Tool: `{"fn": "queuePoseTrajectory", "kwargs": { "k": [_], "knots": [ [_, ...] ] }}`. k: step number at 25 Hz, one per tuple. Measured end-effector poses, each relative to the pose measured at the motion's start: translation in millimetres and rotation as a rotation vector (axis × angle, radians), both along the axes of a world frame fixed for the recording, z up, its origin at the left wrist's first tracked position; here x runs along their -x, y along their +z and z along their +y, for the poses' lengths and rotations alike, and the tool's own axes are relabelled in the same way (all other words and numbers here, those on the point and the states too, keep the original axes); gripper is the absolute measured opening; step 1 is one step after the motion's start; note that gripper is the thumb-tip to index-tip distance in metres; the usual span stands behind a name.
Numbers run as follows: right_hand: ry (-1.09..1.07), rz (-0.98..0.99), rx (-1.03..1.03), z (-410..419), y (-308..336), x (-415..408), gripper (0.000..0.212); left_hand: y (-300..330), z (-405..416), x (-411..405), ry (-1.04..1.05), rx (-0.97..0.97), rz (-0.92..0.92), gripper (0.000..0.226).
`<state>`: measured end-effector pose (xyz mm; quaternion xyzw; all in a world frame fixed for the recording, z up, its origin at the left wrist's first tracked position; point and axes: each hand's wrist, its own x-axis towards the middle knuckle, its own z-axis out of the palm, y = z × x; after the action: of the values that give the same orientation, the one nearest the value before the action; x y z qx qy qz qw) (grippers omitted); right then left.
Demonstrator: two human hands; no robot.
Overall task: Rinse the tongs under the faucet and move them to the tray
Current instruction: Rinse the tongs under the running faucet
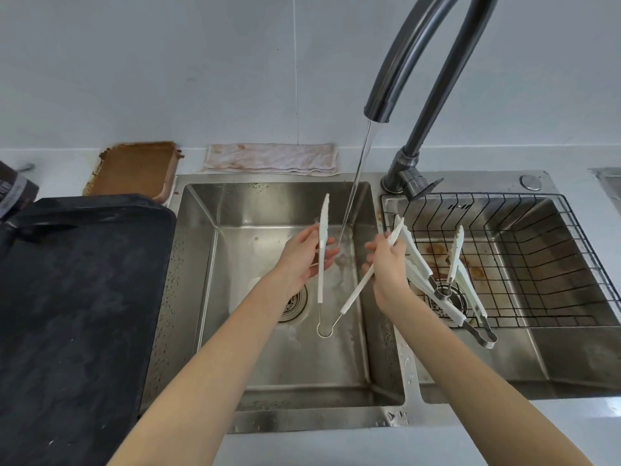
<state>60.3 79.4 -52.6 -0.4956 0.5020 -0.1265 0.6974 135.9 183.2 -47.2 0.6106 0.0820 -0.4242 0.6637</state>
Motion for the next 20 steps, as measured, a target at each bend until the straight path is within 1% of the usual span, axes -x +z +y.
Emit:
{"fn": "queuePoseTrajectory", "kwargs": {
  "k": [3, 7, 11, 15, 17, 18, 20],
  "knots": [
    [0.071, -0.045, 0.19, -4.6, 21.4, 1.9, 0.039, -2.6, -6.7, -0.6, 0.005, 0.001, 0.047, 0.019],
    [0.117, -0.065, 0.412, -6.1, 44.3, 1.4, 0.04, 3.0, -14.7, 3.2, 0.004, 0.073, 0.184, 0.026],
    [0.175, -0.06, 0.495, -1.4, 53.5, 3.9, 0.041, 3.1, -19.5, 8.1, 0.033, 0.116, 0.224, 0.035],
    [0.223, -0.059, 0.557, 2.7, 56.9, 6.5, 0.043, 0.1, -18.5, 13.4, -0.025, 0.089, 0.128, 0.037],
    [0.238, -0.061, 0.578, 2.7, 58.6, 7.2, 0.043, 2.0, -18.4, 13.2, -0.024, 0.099, 0.126, 0.037],
    [0.248, -0.067, 0.586, 2.7, 59.9, 8.0, 0.04, 3.1, -19.5, 12.0, -0.011, 0.115, 0.137, 0.037],
    [0.265, -0.105, 0.606, 4.0, 61.5, 10.6, 0.025, 6.8, -22.1, 7.9, 0.014, 0.16, 0.154, 0.035]
  ]
}}
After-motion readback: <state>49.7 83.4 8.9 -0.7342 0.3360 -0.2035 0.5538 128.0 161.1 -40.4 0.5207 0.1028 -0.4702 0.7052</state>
